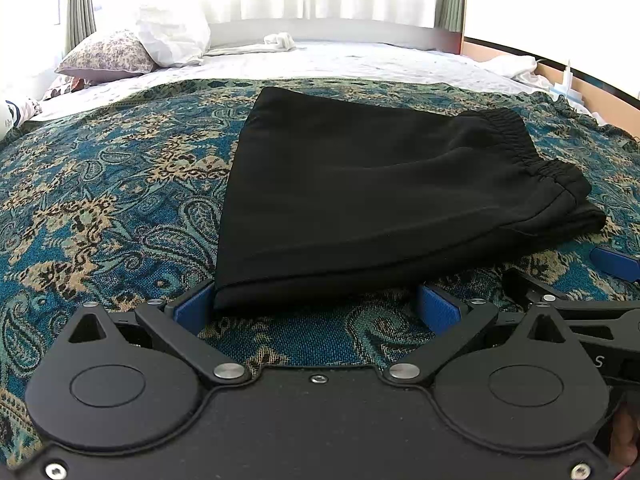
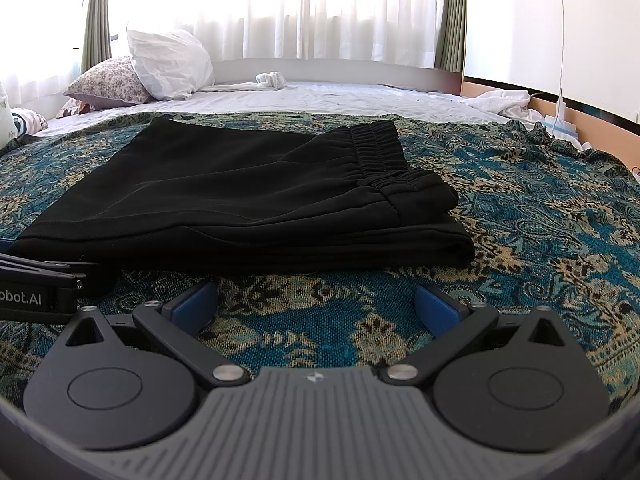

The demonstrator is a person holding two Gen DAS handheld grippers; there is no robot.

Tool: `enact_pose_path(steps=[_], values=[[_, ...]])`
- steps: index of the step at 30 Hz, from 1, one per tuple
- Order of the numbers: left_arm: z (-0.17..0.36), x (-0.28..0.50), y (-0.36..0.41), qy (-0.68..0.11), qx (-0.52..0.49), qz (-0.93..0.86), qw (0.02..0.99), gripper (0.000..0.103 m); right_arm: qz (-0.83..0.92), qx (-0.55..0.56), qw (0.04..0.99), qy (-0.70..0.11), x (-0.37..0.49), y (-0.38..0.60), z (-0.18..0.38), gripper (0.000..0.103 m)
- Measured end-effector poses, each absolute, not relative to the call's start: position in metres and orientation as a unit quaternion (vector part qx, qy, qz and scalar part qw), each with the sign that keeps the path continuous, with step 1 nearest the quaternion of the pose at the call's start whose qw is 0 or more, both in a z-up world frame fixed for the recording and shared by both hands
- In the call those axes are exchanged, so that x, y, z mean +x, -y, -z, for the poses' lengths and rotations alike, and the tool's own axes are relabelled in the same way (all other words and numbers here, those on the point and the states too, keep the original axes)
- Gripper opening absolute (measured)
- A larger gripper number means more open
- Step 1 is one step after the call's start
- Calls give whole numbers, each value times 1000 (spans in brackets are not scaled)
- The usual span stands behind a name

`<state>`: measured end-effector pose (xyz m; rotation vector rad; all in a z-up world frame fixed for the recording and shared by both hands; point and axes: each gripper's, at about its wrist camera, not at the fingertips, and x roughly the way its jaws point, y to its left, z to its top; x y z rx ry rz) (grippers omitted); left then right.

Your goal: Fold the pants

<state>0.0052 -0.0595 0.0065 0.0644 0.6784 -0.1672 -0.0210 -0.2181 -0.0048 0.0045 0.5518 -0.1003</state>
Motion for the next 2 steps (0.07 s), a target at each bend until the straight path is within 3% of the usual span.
enact_pose_path(steps=[2], values=[[-6, 5, 59, -332, 31, 82, 939, 103, 49, 2, 961, -272, -21, 218, 5, 103]])
